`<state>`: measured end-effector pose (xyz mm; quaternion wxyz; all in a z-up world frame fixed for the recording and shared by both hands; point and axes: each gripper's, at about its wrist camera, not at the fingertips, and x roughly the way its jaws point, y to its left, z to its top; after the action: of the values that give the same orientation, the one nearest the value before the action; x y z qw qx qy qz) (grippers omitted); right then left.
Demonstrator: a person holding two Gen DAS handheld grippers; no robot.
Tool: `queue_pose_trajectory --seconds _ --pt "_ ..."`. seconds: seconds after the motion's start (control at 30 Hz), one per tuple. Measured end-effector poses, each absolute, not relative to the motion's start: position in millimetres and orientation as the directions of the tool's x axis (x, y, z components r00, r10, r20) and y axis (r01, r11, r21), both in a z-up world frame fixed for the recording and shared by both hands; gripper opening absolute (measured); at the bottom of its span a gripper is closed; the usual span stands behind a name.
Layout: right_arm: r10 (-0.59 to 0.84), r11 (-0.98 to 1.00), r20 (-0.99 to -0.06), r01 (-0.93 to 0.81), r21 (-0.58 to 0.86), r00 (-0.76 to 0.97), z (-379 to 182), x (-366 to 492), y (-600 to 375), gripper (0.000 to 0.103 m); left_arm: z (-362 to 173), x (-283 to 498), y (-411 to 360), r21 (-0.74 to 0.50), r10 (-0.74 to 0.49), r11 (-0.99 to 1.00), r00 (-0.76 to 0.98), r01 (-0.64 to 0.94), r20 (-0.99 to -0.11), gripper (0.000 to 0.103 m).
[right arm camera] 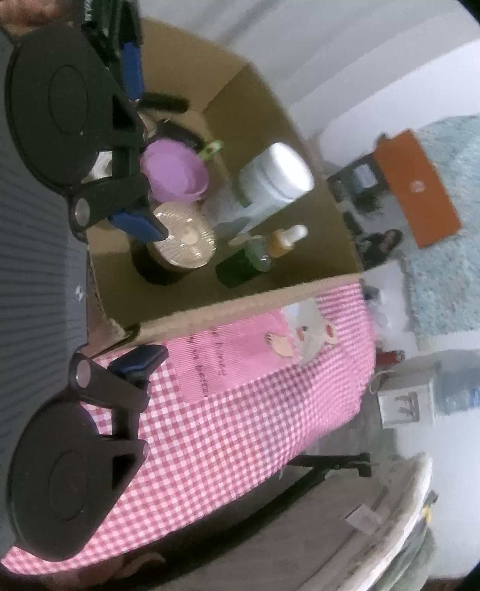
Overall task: Organize rigid objects
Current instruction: 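Withdraw the right gripper up and away from the box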
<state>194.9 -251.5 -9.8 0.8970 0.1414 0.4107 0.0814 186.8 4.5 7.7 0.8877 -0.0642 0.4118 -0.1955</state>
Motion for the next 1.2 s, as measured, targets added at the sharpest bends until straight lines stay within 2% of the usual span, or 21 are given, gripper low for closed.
queue_pose_trajectory --seconds 0.03,0.07,0.1,0.13,0.27,0.37,0.53,0.63,0.7,0.8,0.9,1.07,1.2 --pt "0.269 0.941 -0.691 -0.029 0.338 0.671 -5 189 -255 0.065 14 181 4 -0.259 -0.391 0.919 0.608 0.298 -0.691 0.084" --pt "0.264 0.939 -0.672 -0.025 0.344 0.692 1 182 -258 0.067 21 174 4 -0.243 -0.381 0.924 0.635 0.296 -0.673 0.093" --pt "0.256 0.939 -0.649 -0.025 0.344 0.717 8 174 -260 0.072 27 168 4 -0.234 -0.371 0.928 0.655 0.291 -0.658 0.103" --pt "0.250 0.940 -0.623 -0.032 0.340 0.741 16 164 -260 0.076 34 161 4 -0.225 -0.359 0.933 0.675 0.281 -0.645 0.103" --pt "0.285 0.938 -0.531 -0.118 0.325 0.798 43 123 -253 0.103 49 139 3 -0.174 -0.251 0.968 0.727 0.181 -0.639 0.103" --pt "0.301 0.941 -0.502 -0.168 0.293 0.811 52 101 -242 0.103 51 128 1 -0.120 -0.149 0.988 0.742 0.093 -0.654 0.103" --pt "0.244 0.967 -0.529 -0.159 0.201 0.813 51 83 -216 0.103 42 112 3 -0.100 -0.057 0.995 0.739 -0.015 -0.672 0.103" --pt "0.159 0.987 -0.548 -0.118 0.111 0.821 48 81 -200 0.103 35 104 12 -0.198 -0.124 0.980 0.754 -0.008 -0.645 0.103" --pt "0.118 0.993 -0.546 -0.095 0.070 0.829 46 80 -192 0.103 32 95 21 -0.293 -0.183 0.956 0.793 0.006 -0.581 0.103" --pt "0.112 0.994 -0.562 -0.098 0.056 0.820 44 81 -185 0.103 30 93 30 -0.352 -0.159 0.934 0.812 -0.061 -0.561 0.103" --pt "0.111 0.993 -0.595 -0.110 0.039 0.796 42 84 -180 0.103 33 97 23 -0.289 -0.143 0.956 0.790 -0.045 -0.596 0.103" --pt "0.123 0.991 -0.587 -0.126 0.036 0.800 44 82 -173 0.103 33 93 -15 0.005 0.029 0.999 0.760 -0.034 -0.649 0.103" --pt "0.129 0.990 -0.576 -0.133 0.034 0.807 48 80 -174 0.103 34 77 -27 0.079 0.072 0.996 0.770 -0.029 -0.633 0.103"
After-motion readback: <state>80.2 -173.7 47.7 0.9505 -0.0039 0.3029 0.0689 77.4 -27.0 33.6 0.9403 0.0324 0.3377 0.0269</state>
